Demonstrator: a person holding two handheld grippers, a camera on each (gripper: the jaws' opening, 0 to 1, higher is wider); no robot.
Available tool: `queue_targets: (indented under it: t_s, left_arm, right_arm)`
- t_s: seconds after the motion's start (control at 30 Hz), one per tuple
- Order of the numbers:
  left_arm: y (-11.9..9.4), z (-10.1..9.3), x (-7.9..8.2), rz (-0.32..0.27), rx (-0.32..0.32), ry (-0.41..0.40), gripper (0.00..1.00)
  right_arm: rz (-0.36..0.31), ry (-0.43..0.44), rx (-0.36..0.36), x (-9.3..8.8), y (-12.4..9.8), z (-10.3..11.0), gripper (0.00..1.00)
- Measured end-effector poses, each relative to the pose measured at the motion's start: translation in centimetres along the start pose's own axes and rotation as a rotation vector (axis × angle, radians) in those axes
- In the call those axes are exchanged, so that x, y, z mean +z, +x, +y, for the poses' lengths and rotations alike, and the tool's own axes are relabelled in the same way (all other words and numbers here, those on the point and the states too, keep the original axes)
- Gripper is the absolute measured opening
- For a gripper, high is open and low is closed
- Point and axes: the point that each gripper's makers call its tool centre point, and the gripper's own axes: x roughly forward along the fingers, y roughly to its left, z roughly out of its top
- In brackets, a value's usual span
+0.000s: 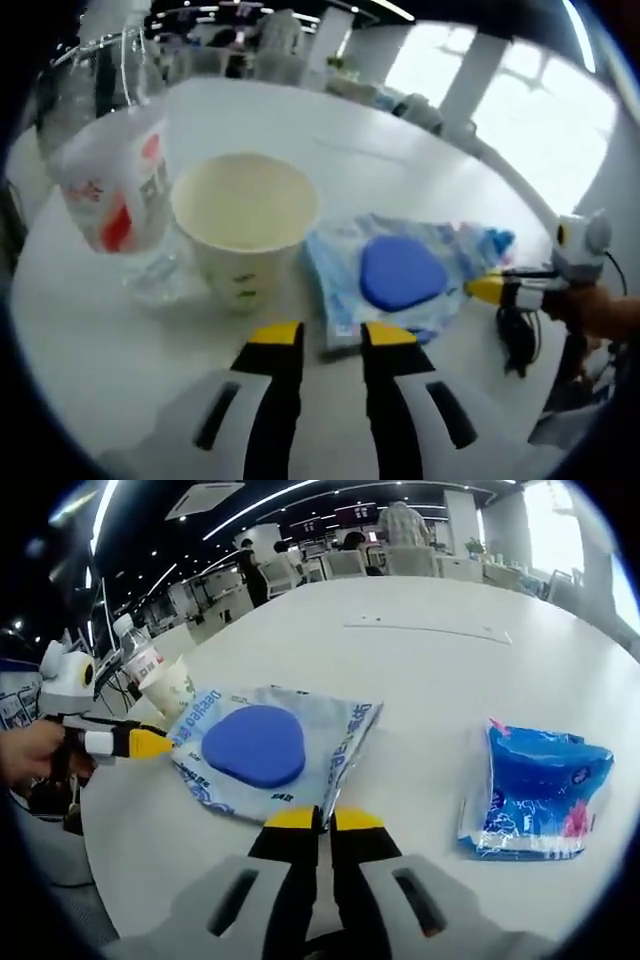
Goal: Arrange the tabletop items into an orderly group along one side of the table until the central work area is clear of visible clutter.
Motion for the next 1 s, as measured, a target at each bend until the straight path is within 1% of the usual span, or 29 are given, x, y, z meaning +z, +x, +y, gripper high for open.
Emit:
queue_targets:
  t_s: [0.07, 0.17, 0.2, 0.23, 0.27, 0.33, 0.37, 0.43, 0.47, 0.5, 0.6, 0.63, 0.83, 1.0]
  left_arm:
    - [-0.7, -0.3, -0.5, 0.01, -0.005, 0.021, 0.25]
    - [-1.7, -0.6, -0.9, -0.001, -0.01, 0.046, 0.28]
    - [-2.1, -0.8, -1.1, 0.0, -0.012, 0.056, 0.29]
    - [-2.3, -0.8, -1.1, -0.001, -0.012, 0.058, 0.3]
    - [-2.6, -0.9, -1.2, -0.004, -0.014, 0.066, 0.31]
    - [-3.8, -1.4, -0.8, -0.03, -0.027, 0.112, 0.35]
    - [-4.0, -1.5, -0.7, -0.038, -0.029, 0.121, 0.37]
    - [-5.2, -2.0, 0.2, -0.084, -0.043, 0.132, 0.4]
    - [-5.6, -2.2, 0.4, -0.092, -0.046, 0.136, 0.41]
    - [-6.1, -2.3, 0.8, -0.11, -0.042, 0.154, 0.43]
    - [-7.1, -2.5, 1.4, -0.135, -0.036, 0.202, 0.46]
    - [-7.5, -2.6, 1.7, -0.148, -0.035, 0.218, 0.48]
    - [-9.3, -3.1, 2.0, -0.171, -0.049, 0.238, 0.56]
    - [-10.7, -3.9, 2.3, -0.194, -0.067, 0.27, 0.65]
  right_arm:
    - [-0.003, -0.014, 0.004, 0.0, -0.1, 0.1, 0.04]
    - [-0.003, -0.025, 0.014, 0.0, -0.2, 0.3, 0.06]
    - [-0.004, -0.052, 0.002, 0.0, -0.3, 0.2, 0.08]
    - [-0.016, -0.078, -0.015, 0.2, -0.4, -0.2, 0.12]
    - [-0.021, -0.062, -0.01, 0.2, -0.4, 0.0, 0.14]
    - [-0.023, -0.046, 0.003, 0.2, -0.5, 0.1, 0.15]
    - [-0.024, -0.049, 0.003, 0.2, -0.6, 0.1, 0.16]
    - [-0.027, -0.095, -0.003, 0.3, -0.8, 0.2, 0.19]
    - [-0.031, -0.099, -0.001, 0.4, -0.9, 0.3, 0.21]
    - [-0.039, -0.108, 0.0, 0.6, -1.1, 0.4, 0.22]
    - [-0.053, -0.122, 0.008, 0.9, -1.3, 0.6, 0.25]
    - [-0.058, -0.138, 0.005, 1.1, -1.4, 0.6, 0.27]
    - [-0.074, -0.199, 0.008, 1.7, -2.5, 0.9, 0.37]
    - [-0.087, -0.259, 0.03, 2.5, -3.4, 1.2, 0.43]
